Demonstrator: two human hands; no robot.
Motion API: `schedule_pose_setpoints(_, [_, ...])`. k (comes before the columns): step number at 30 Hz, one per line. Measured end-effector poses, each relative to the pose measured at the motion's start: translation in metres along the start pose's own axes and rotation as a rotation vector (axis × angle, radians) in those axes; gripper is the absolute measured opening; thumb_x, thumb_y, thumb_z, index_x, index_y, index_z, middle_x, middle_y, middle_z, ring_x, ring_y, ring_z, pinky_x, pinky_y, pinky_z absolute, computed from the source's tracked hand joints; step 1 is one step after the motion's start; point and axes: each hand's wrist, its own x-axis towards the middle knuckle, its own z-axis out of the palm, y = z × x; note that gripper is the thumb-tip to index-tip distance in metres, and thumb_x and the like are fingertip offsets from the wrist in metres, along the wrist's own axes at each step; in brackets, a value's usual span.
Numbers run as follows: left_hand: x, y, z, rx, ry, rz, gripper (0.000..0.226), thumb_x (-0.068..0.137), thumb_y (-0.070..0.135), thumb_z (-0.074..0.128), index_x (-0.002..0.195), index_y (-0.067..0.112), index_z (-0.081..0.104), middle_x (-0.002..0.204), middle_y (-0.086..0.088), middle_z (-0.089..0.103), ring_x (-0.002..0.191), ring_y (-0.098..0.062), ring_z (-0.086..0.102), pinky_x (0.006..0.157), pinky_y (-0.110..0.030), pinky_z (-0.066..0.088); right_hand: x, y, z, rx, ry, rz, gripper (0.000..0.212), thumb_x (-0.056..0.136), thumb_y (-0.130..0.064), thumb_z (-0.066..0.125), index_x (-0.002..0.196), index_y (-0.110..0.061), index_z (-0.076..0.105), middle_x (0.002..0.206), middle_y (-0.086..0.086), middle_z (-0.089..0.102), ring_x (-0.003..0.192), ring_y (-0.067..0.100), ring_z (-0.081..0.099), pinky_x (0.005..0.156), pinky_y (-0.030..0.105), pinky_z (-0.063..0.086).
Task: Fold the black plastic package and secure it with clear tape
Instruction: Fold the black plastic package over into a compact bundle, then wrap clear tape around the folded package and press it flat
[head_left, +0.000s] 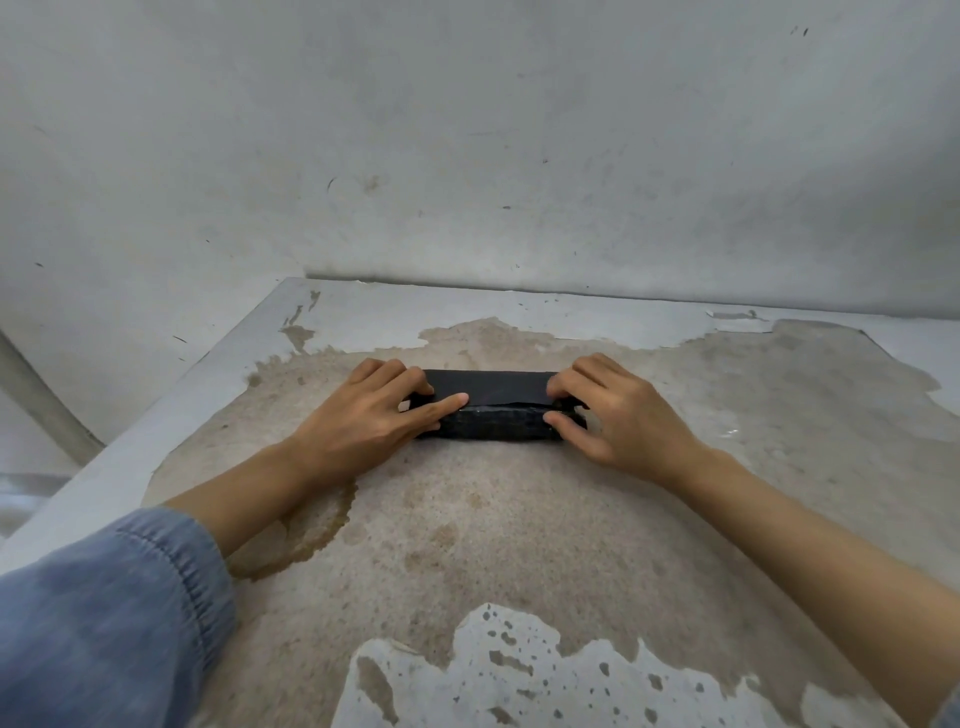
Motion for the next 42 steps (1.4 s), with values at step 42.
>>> schedule_pose_setpoints(42, [-0.021, 0.002, -0.013, 0.002, -0.103, -0.006, 0.040, 0.092, -0.001, 0.048, 0.127, 0.012, 0.061, 0.122, -0.020, 0.063, 0.107, -0.032, 0.064, 0.093, -0.040, 0.041, 0.003, -0.020, 0.023, -0.209, 0.090, -0.133, 0.024, 0.089, -0.016, 0.063, 0.112, -0.012, 0.069, 0.089, 0.009, 0.067, 0.078, 0.024, 0.060, 0.063, 0.035, 0.050])
